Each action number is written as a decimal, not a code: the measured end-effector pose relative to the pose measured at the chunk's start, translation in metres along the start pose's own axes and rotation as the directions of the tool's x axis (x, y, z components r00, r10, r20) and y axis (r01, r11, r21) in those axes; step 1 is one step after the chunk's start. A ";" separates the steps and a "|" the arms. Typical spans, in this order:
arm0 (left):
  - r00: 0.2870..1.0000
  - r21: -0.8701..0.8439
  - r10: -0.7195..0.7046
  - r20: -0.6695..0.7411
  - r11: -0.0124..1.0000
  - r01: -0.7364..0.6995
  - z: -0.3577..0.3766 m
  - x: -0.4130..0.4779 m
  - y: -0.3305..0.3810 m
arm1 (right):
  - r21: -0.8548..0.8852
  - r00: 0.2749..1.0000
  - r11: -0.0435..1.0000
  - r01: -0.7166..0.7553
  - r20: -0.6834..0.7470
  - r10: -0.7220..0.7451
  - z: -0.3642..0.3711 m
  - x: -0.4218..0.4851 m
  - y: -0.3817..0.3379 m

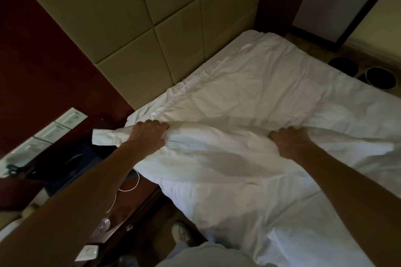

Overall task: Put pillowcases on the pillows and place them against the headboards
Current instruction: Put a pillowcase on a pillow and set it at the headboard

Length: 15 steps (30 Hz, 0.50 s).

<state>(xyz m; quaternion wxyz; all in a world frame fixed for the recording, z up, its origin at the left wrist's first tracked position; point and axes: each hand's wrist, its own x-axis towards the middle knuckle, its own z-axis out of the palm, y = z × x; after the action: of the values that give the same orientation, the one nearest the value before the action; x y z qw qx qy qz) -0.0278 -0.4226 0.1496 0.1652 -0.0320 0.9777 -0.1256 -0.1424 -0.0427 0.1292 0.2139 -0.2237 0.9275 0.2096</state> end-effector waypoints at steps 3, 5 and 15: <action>0.999 0.065 -0.033 0.020 0.997 0.032 0.000 -0.004 0.007 | 0.013 0.995 1.000 -0.002 -0.097 0.004 0.003 -0.005 0.003; 0.999 0.114 -0.026 0.022 0.993 0.023 0.000 -0.010 0.014 | 0.008 0.986 1.000 0.026 -0.164 -0.024 0.003 -0.008 0.006; 0.972 -0.045 -0.138 -0.192 0.990 0.132 -0.049 -0.045 -0.049 | 0.018 0.907 0.993 0.115 -0.409 -0.098 -0.083 0.000 0.021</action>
<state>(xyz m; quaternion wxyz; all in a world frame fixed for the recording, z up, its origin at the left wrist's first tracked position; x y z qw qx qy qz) -0.0005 -0.4539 0.2211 0.0594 -0.0887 0.9866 -0.1237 -0.1779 -0.0658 0.2036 0.0318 -0.3082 0.9422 0.1272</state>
